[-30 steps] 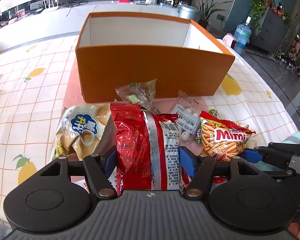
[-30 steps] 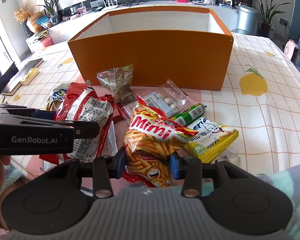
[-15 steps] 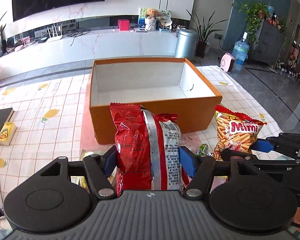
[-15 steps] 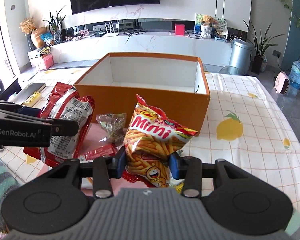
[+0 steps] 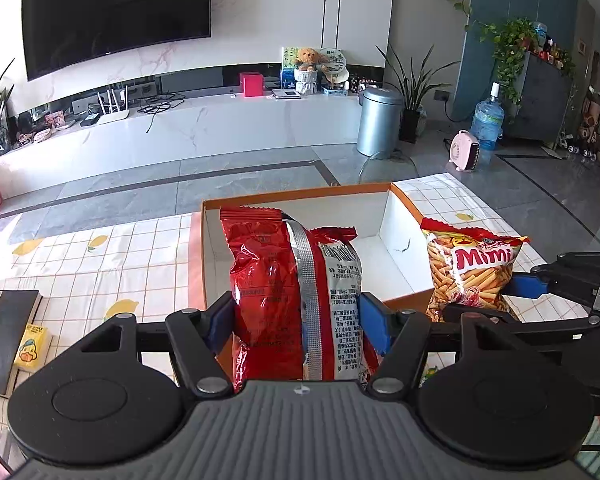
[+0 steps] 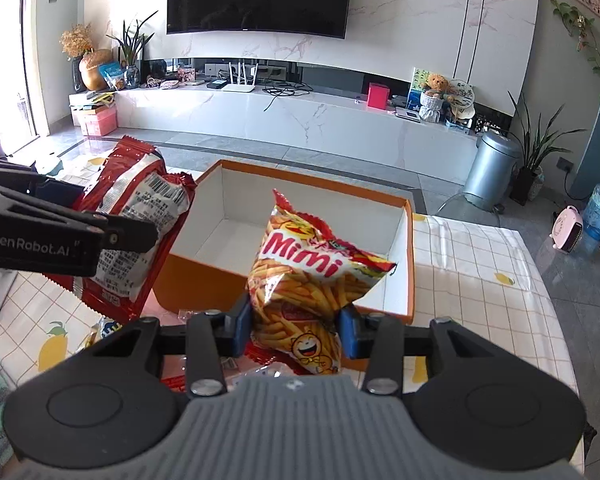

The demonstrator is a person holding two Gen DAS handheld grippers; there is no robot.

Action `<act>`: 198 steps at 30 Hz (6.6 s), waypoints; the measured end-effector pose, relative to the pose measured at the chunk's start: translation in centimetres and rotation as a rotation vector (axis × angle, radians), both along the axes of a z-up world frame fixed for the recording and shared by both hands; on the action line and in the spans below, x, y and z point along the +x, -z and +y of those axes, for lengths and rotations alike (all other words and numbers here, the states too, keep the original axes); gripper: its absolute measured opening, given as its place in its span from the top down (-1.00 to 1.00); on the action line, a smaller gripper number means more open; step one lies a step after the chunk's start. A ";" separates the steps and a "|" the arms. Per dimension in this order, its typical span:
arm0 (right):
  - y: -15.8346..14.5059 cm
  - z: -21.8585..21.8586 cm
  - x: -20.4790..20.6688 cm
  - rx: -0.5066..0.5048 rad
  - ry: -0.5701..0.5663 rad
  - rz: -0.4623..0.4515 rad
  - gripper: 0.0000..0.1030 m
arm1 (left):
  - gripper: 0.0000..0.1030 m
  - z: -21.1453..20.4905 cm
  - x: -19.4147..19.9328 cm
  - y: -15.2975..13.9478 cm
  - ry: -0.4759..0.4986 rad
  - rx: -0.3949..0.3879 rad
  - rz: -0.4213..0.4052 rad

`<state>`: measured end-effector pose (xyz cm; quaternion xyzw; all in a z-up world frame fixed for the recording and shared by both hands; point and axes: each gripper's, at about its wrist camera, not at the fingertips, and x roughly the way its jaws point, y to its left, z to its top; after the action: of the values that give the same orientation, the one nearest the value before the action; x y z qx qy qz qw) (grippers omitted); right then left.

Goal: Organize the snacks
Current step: 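Carry both packets into the orange box and open both tools, then withdraw both tools from the box back toward the snack pile, then grasp the white-blue chip bag with the left tool while the right tool grasps the clear nut bag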

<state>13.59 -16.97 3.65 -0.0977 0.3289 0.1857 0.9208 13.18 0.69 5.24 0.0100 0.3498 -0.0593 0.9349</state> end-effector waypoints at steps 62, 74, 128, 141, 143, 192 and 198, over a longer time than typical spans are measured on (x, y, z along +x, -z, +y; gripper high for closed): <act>11.1 11.2 22.5 -0.166 -0.076 0.594 -0.37 | -0.77 0.1 15.9 8.9 0.042 0.288 0.408; 5.8 10.4 19.8 -0.168 -0.018 0.464 -0.74 | -0.93 0.4 11.9 4.1 -0.024 0.191 0.248; 10.6 -0.2 -3.6 0.113 0.162 0.239 -0.88 | -0.87 2.7 -8.6 8.8 -0.023 -0.061 0.133; 11.7 0.8 -0.8 0.200 0.180 0.299 -0.79 | -0.87 3.9 -4.5 11.5 -0.066 0.001 0.232; 11.8 1.6 -0.2 0.185 0.160 0.292 -0.74 | -0.88 3.8 -4.1 11.9 -0.068 0.012 0.243; 14.7 9.6 3.2 0.050 -0.060 0.130 0.37 | -0.14 4.1 -4.3 13.6 -0.123 0.269 0.060; 13.9 9.0 2.8 0.084 -0.047 0.122 0.75 | -0.14 4.3 -5.1 12.5 -0.145 0.251 0.031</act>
<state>16.35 -7.98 -10.28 -0.0554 0.3740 0.2267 0.8976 8.12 4.98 -7.22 0.1009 0.3687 0.0524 0.9226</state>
